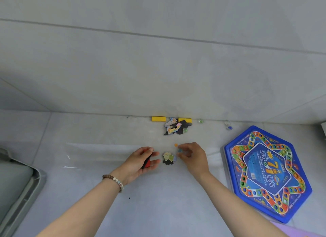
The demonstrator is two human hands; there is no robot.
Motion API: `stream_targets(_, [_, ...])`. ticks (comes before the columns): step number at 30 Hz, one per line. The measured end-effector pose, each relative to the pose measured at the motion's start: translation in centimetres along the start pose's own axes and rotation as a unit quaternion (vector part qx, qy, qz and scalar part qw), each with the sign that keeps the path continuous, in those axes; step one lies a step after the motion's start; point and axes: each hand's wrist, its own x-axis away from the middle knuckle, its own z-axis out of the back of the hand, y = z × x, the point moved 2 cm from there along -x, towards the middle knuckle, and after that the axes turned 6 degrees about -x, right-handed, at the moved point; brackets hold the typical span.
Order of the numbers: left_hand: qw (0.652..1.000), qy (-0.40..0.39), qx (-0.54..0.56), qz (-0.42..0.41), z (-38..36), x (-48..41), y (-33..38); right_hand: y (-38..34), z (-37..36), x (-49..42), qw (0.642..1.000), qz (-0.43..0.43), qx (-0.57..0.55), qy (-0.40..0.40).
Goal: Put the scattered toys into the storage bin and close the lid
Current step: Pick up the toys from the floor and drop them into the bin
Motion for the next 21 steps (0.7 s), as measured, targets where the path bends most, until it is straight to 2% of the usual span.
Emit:
stream_targets(2, [1.000,0.004,-0.023,-0.007,-0.2,0.1,0.0,0.1,-0.2,-0.3,1.000,-0.005,0.003,0.010])
stream_targets(4, [0.997,0.018,-0.072,-0.020,-0.4,0.2,0.0,-0.2,-0.1,-0.2,0.994,-0.055,-0.091,0.022])
stream_targets(5, [0.995,0.027,-0.095,-0.028,-0.5,0.2,0.0,-0.7,0.1,0.0,0.976,-0.099,-0.195,0.014])
stream_targets(6, [0.993,0.034,-0.110,-0.035,-0.5,0.2,0.0,-1.3,0.2,0.2,0.940,-0.147,-0.308,-0.014])
stream_targets(7, [0.991,0.042,-0.117,-0.041,-0.5,0.2,0.0,-1.6,0.4,0.4,0.904,-0.179,-0.385,-0.042])
stream_targets(8, [0.991,0.050,-0.118,-0.045,-0.4,0.2,0.0,-1.8,0.6,0.5,0.892,-0.188,-0.405,-0.066])
stream_targets(9, [0.991,0.057,-0.115,-0.046,-0.3,0.2,0.0,-1.7,0.8,0.5,0.906,-0.178,-0.374,-0.086])
stream_targets(11, [0.991,0.070,-0.106,-0.046,0.0,0.2,0.1,-1.4,0.5,0.5,0.960,-0.122,-0.230,-0.099])
stream_targets(13, [0.991,0.078,-0.095,-0.043,0.3,0.3,0.1,-0.7,-0.4,0.8,0.986,-0.076,-0.118,-0.093])
stream_targets(17, [0.994,0.080,-0.069,-0.034,0.8,0.4,-0.1,0.0,-1.9,1.2,0.998,-0.026,-0.020,-0.059])
stream_targets(21, [0.994,0.081,-0.060,-0.033,1.0,0.5,-0.1,-0.1,-2.4,1.7,0.999,-0.030,-0.028,-0.034])
